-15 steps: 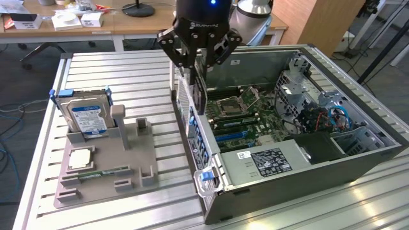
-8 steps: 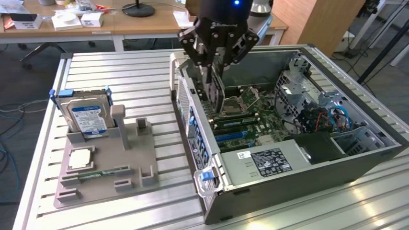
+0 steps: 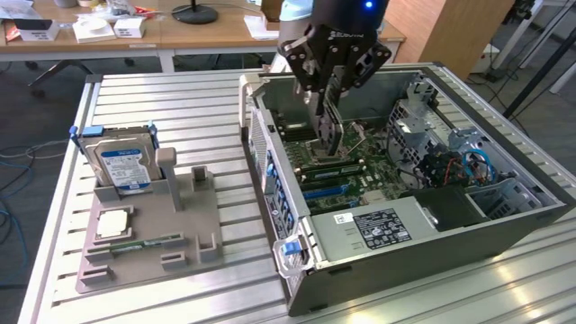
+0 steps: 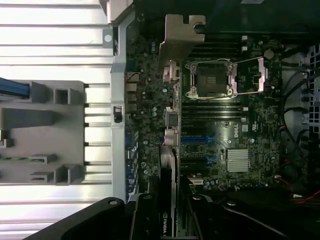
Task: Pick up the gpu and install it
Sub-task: 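Pick up the gpu and move the gpu toward the slot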
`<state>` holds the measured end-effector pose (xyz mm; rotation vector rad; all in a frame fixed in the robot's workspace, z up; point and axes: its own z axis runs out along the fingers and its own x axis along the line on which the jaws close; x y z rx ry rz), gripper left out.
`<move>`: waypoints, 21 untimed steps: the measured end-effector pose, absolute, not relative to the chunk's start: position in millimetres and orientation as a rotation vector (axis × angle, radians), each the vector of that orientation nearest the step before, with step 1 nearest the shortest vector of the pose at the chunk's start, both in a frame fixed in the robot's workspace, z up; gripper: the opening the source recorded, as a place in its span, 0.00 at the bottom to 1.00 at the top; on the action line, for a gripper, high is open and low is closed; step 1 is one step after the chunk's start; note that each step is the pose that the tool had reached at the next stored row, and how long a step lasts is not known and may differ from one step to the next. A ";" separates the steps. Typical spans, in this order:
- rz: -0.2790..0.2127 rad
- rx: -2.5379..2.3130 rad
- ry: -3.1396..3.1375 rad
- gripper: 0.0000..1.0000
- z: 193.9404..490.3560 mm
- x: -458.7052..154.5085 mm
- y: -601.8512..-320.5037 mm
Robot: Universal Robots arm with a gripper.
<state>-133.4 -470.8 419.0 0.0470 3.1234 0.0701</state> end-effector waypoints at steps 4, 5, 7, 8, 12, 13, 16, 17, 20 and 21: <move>0.071 0.047 3.123 0.27 418.9 -115.4 -470.8; 0.071 0.047 3.123 0.27 418.9 -110.9 -470.8; 0.071 0.047 3.123 0.27 419.0 -102.2 -470.7; 0.071 0.047 3.123 0.27 419.0 -97.6 -470.8; 0.071 0.047 3.123 0.27 418.9 -81.5 -470.8; 0.071 0.047 3.123 0.27 419.0 -77.8 -470.8; 0.071 0.047 3.123 0.27 418.9 -68.9 -470.8; 0.071 0.047 3.123 0.27 418.9 -66.8 -470.8; 0.071 0.047 3.123 0.27 418.9 -60.0 -470.8; 0.071 0.047 3.123 0.27 419.0 -56.6 -470.8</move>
